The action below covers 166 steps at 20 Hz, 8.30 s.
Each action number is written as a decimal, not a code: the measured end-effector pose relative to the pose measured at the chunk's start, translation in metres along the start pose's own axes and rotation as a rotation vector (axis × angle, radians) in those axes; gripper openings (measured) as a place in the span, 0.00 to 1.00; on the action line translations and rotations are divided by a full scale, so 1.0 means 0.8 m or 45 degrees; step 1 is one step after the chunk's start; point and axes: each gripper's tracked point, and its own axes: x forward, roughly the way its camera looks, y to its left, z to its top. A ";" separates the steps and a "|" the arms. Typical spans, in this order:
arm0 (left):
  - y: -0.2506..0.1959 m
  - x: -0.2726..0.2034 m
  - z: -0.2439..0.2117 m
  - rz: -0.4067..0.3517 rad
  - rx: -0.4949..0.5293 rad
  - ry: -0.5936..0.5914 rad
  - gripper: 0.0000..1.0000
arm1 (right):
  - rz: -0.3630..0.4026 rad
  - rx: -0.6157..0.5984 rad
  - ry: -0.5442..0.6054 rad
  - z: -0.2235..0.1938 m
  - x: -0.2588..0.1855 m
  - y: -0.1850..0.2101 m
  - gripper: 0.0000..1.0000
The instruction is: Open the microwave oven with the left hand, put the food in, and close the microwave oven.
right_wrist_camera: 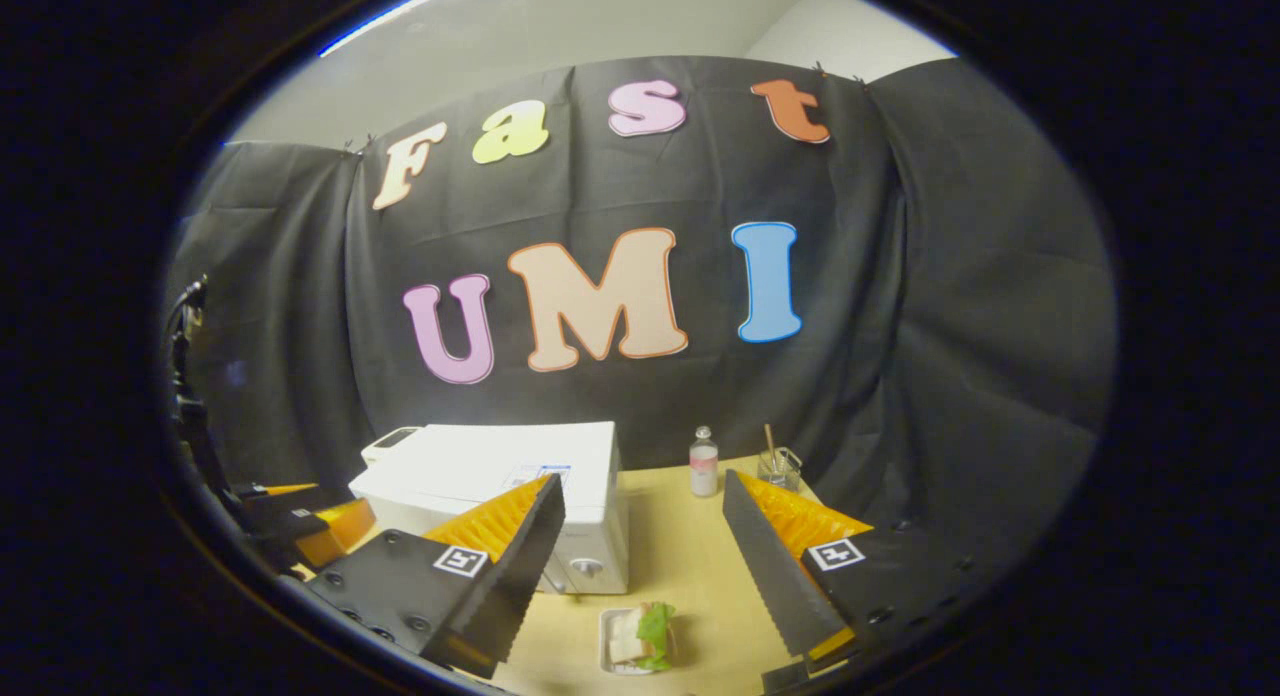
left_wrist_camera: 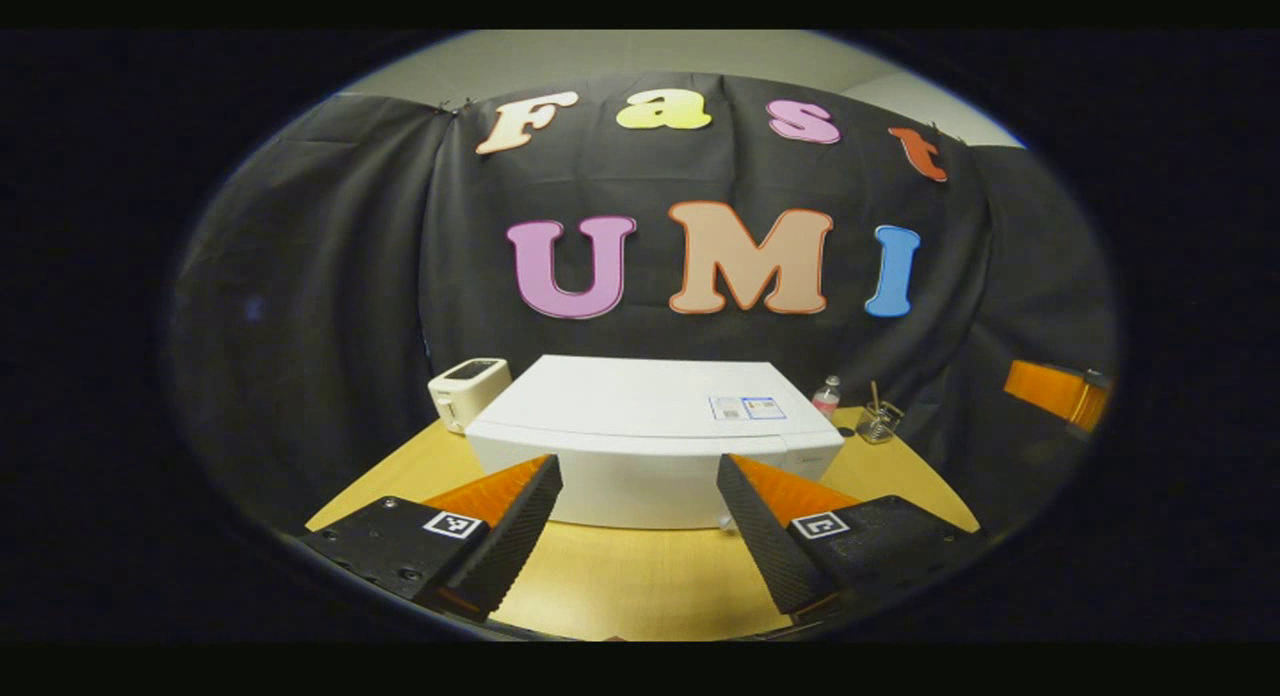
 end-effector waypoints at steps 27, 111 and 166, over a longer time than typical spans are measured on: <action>-0.136 0.165 -0.187 -0.206 -0.006 0.421 0.81 | 0.019 0.012 0.143 -0.055 -0.001 -0.101 0.92; 0.229 -0.153 -0.272 0.188 -0.362 0.358 0.92 | -0.046 0.058 0.369 -0.183 -0.212 0.027 0.92; 0.274 -0.200 -0.004 1.034 -0.232 -0.194 0.93 | 0.364 0.157 1.585 -0.409 0.064 -0.006 0.96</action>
